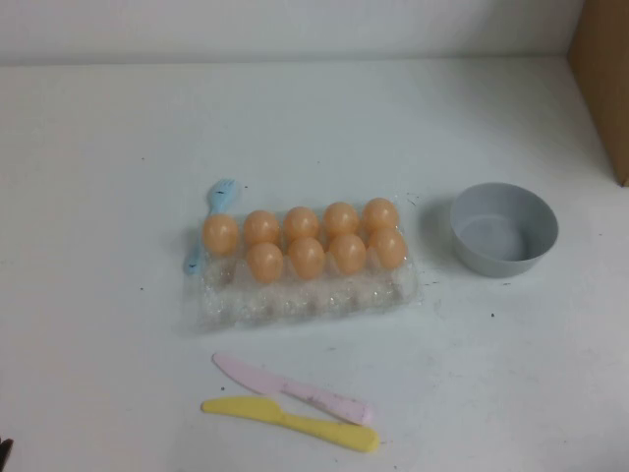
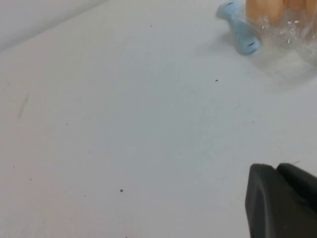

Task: Take an egg out of the egg box

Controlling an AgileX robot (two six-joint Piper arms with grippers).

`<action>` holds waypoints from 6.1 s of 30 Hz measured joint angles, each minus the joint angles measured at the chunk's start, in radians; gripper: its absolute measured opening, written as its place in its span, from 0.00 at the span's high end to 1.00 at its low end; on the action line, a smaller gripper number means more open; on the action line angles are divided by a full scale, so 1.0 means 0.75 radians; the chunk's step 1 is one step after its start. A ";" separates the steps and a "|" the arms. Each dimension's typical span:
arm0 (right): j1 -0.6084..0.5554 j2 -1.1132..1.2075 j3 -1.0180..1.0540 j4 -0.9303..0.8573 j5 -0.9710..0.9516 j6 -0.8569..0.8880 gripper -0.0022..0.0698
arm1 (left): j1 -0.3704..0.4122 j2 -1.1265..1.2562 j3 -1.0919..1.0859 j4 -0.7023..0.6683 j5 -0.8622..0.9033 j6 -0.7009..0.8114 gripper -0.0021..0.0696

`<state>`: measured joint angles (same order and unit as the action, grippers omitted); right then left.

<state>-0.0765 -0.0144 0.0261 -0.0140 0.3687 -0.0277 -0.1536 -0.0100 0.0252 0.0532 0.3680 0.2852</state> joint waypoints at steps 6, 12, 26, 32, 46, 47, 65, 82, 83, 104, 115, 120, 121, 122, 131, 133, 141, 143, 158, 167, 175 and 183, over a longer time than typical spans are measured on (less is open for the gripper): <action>0.000 0.000 0.000 0.000 0.000 0.000 0.99 | 0.000 0.000 0.000 0.000 0.000 0.000 0.98; 0.000 0.000 0.000 0.000 0.000 0.000 0.99 | 0.000 0.000 0.000 -0.002 0.000 0.000 0.98; 0.000 0.000 0.000 0.000 0.000 0.000 0.99 | 0.000 0.000 0.000 -0.002 0.000 0.000 0.98; 0.000 0.000 0.000 0.000 0.000 0.000 0.99 | 0.000 0.000 0.002 -0.010 -0.019 -0.003 0.98; 0.000 0.000 0.000 0.000 0.000 0.000 0.99 | 0.000 0.000 0.002 -0.845 -0.638 -0.708 0.98; 0.000 0.000 0.000 0.000 0.000 0.000 0.99 | 0.000 0.000 0.002 -0.852 -0.669 -0.708 0.98; 0.000 0.000 0.000 0.000 0.000 0.000 0.99 | 0.000 0.383 -0.468 -0.806 0.126 -0.107 0.98; 0.000 0.000 0.000 0.000 0.000 0.000 0.99 | -0.164 1.503 -1.511 -0.245 0.799 0.334 0.98; 0.000 0.000 0.000 0.000 0.000 0.000 0.99 | -0.193 1.544 -1.544 -0.196 0.802 0.331 0.98; 0.000 0.000 0.000 0.000 0.000 0.000 0.99 | -0.496 2.127 -1.785 0.026 0.684 0.386 0.98; 0.000 0.000 0.000 0.000 0.000 0.000 0.99 | -0.548 2.205 -1.787 -0.055 0.525 0.596 0.44; 0.000 0.000 0.000 0.000 0.000 0.000 0.99 | -0.548 2.258 -1.787 -0.071 0.458 0.532 0.30; 0.000 0.000 0.000 0.000 0.000 0.000 0.99 | -0.548 2.265 -1.787 -0.071 0.453 0.522 0.30; 0.000 0.000 0.000 0.000 0.000 0.000 0.99 | -0.548 2.275 -1.787 -0.071 0.453 0.519 0.31; 0.002 0.000 0.000 0.000 0.000 0.000 0.99 | -0.509 2.350 -1.787 -0.036 0.448 0.516 0.39; 0.002 0.000 0.000 0.000 0.000 0.000 0.99 | -0.504 2.361 -1.787 -0.027 0.445 0.516 0.39; 0.002 0.000 0.000 0.000 0.000 0.000 0.99 | -0.504 2.428 -1.787 -0.024 0.412 0.516 0.39; 0.002 0.000 0.000 0.000 0.000 0.000 0.99 | -0.504 2.437 -1.787 -0.024 0.388 0.521 0.39; 0.002 0.000 0.000 0.000 0.000 0.000 0.99 | -0.504 2.500 -1.794 -0.024 0.329 0.570 0.39; 0.002 0.000 0.000 0.000 0.000 0.000 0.99 | -0.500 2.512 -1.796 -0.022 0.324 0.580 0.39; 0.002 0.000 0.000 0.000 0.000 0.000 0.99 | -0.499 2.512 -1.796 -0.014 0.324 0.582 0.44; 0.002 0.000 0.000 0.000 0.000 0.000 0.99 | -0.493 2.512 -1.783 -0.008 0.307 0.582 0.56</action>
<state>-0.0750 -0.0144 0.0261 -0.0140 0.3687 -0.0277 -0.5237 1.8741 -1.3124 0.0470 0.5981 0.7215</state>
